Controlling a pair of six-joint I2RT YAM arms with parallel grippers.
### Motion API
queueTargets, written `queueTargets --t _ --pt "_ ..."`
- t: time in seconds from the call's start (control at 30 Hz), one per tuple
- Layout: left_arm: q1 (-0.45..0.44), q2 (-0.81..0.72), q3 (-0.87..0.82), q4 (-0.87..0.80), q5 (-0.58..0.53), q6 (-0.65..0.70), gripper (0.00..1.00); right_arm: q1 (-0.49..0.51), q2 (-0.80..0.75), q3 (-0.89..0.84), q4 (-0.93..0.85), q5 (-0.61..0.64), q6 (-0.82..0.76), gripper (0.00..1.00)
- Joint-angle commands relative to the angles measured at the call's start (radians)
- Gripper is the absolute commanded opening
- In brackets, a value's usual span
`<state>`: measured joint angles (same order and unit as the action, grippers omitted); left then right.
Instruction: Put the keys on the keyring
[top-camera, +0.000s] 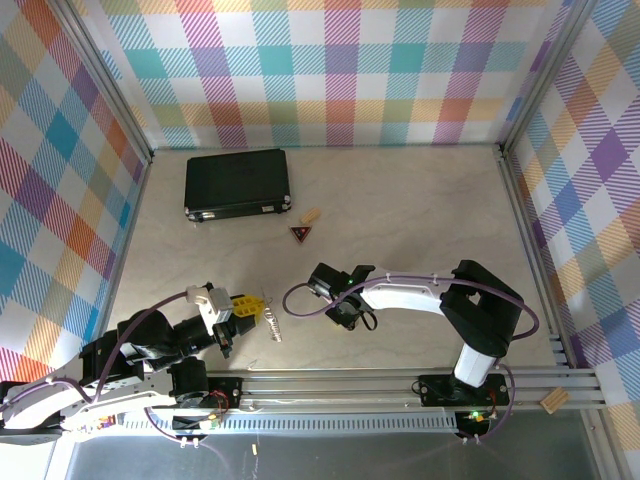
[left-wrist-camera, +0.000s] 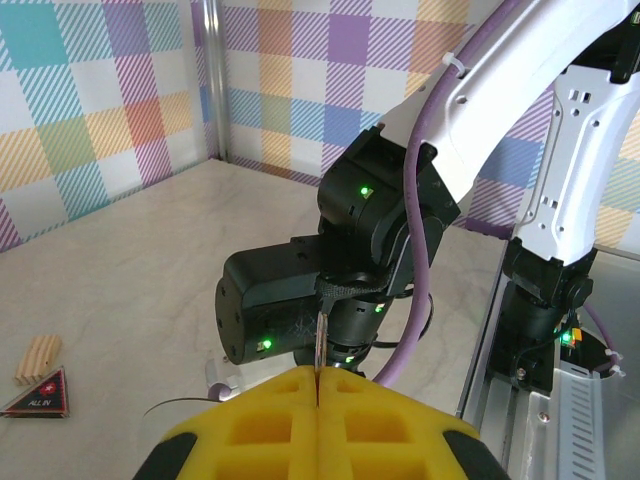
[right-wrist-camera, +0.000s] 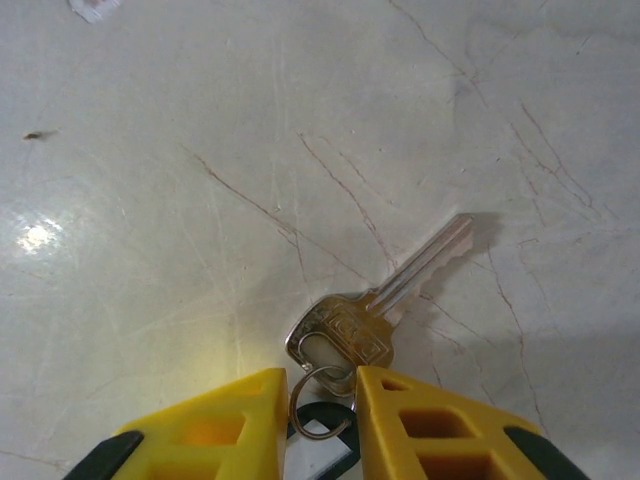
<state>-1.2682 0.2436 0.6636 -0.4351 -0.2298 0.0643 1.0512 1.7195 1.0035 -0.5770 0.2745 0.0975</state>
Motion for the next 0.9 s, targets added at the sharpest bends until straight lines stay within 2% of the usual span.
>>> queueTargets --t 0.0,0.67,0.87 --pt "-0.003 -0.016 0.011 0.042 -0.006 0.002 0.00 0.010 -0.030 -0.003 -0.032 0.016 0.015 0.25" --pt "-0.003 -0.015 0.014 0.038 -0.011 0.005 0.00 0.013 -0.079 -0.024 -0.021 0.042 0.021 0.03" --pt "-0.002 -0.015 0.013 0.038 -0.009 0.005 0.00 0.013 -0.116 -0.035 0.005 -0.021 0.015 0.00"
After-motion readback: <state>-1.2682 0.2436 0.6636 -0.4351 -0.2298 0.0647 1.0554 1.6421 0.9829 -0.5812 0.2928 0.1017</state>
